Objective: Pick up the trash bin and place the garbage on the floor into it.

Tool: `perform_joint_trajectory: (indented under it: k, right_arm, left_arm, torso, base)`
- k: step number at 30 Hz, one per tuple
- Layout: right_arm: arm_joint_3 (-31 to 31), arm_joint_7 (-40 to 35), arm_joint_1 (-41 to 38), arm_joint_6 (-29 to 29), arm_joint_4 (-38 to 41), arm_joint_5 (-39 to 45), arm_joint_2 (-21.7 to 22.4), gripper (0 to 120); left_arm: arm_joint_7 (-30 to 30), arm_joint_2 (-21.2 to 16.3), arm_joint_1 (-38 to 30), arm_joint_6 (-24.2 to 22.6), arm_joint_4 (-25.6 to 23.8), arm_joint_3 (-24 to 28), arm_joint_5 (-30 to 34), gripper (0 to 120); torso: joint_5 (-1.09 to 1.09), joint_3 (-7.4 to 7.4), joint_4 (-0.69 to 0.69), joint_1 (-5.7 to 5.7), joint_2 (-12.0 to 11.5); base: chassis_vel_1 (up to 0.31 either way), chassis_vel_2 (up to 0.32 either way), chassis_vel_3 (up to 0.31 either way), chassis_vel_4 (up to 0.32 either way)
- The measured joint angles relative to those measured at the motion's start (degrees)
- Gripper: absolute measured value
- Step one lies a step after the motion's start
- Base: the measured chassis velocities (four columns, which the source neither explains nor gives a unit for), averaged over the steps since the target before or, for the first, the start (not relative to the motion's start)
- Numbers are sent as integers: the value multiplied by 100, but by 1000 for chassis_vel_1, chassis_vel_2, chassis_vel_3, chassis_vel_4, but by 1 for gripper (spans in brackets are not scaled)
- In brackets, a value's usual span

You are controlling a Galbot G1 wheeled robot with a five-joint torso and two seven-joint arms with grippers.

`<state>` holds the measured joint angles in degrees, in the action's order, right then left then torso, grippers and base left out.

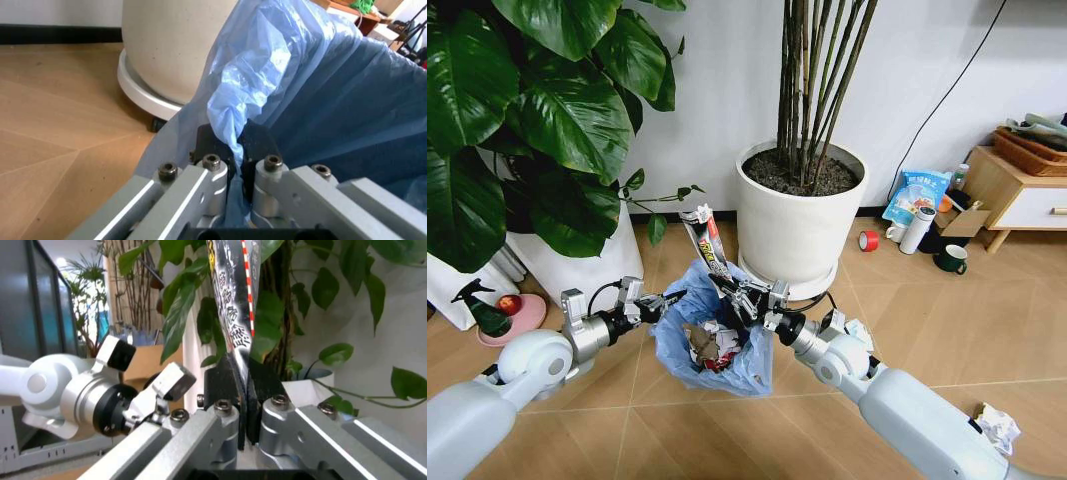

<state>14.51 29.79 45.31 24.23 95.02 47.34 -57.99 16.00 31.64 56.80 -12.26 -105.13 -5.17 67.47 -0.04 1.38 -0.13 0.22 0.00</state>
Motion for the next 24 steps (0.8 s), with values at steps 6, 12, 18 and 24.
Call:
perform_joint_trajectory:
  k: [6, 12, 18, 24]
  right_arm:
    - [54, -13, -22, -88, 12, -50, 55, 15]
    - [52, -42, -52, -108, 20, -50, 100, 36]
    - [34, -65, -94, -129, 87, -22, 199, 60]
    - [-176, -268, -28, -174, 327, 53, 293, 81]
  left_arm:
    - [0, 4, -61, 0, -30, 33, 47, 0]
    - [10, 3, -68, 0, -18, 20, 62, 0]
    - [20, -5, -97, 0, 2, 10, 74, 0]
    - [-58, -5, -153, -15, 21, 25, 107, 0]
  torso:
    - [0, 0, -1, 0, 0]
    - [0, 0, 0, 0, 0]
    - [0, 0, -1, 0, 0]
    - [1, 0, 0, 0, 0]
  base:
    - [0, 0, 0, 0]
    - [0, 0, 0, 0]
    - [0, 0, 0, 0]
    - [0, 0, 0, 0]
